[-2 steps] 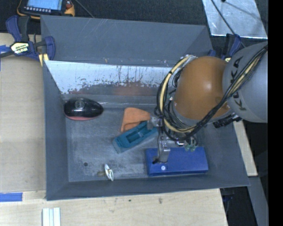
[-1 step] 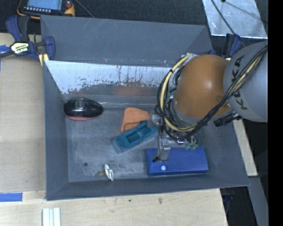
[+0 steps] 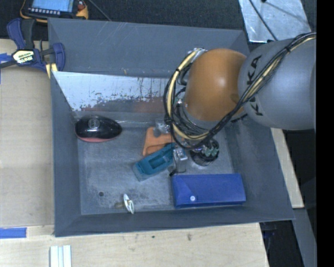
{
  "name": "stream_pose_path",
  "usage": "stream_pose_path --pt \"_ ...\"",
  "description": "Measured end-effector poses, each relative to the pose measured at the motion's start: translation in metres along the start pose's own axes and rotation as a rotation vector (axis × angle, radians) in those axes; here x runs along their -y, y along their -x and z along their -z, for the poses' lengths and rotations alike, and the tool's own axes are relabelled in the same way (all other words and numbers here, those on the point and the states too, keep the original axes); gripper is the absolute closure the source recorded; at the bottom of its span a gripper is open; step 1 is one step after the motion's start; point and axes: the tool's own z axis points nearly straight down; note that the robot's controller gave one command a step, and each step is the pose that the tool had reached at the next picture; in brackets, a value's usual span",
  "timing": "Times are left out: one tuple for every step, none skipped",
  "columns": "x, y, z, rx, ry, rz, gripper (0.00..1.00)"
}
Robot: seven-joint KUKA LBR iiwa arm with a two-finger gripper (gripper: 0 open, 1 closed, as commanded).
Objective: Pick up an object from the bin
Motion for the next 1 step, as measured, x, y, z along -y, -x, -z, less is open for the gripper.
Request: stream_pose_path --pt "-0.0135 0.0244 0.0126 -0.003 0.002 0.045 0.0"
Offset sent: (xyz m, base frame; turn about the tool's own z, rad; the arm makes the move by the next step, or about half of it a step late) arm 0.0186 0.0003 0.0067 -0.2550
